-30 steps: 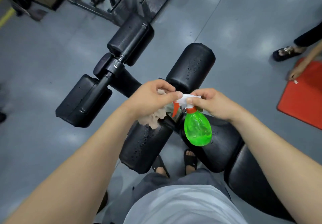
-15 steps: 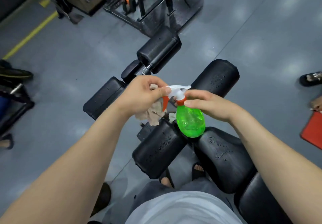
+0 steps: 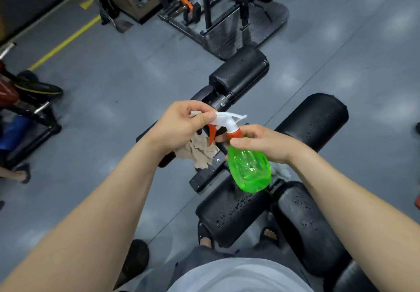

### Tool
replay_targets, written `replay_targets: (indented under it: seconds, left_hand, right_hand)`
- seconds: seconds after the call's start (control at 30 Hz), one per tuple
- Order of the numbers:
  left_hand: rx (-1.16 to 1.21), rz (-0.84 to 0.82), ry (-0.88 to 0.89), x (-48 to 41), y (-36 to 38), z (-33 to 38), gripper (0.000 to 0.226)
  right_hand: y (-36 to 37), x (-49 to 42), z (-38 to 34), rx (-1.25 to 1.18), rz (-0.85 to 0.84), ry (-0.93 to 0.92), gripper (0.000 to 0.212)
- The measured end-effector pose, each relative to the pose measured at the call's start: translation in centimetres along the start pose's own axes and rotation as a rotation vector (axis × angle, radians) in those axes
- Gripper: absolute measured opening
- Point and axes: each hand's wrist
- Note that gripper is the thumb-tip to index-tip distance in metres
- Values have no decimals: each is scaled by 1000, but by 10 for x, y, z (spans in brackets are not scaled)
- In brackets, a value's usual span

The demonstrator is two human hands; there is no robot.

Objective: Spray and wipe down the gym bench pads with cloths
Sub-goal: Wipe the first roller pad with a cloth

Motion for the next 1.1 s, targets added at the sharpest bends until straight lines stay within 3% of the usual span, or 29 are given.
replay_targets:
  seconds: [0.23,0.57,0.83,0.97,1.1]
  left_hand:
    - [-149,37,-134,5,-74,-42,18]
    - [-118,136,-278,10,-183,-132,22]
    - [-375,-30,-339,12,-179,-196,13]
    - [-356,-99,-317,14,-160,-210,15]
    - [-336,-96,-308,16,-152,-213,14]
  right_hand:
    - [34,-45,-10,-218,97,33,45]
    - [97,-107,-28,-69,316,202,29]
    - [138,-131,-32,74,406,440,59]
    - [151,-128,-35,20,436,487,28]
    - [160,-125,-36,50,438,509,63]
Point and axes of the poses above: each hand's wrist, its own x-axis away from the middle knuckle, its own y-axis out of the palm, z = x × y, and after that the axes turned 11 degrees about -z, right-handed
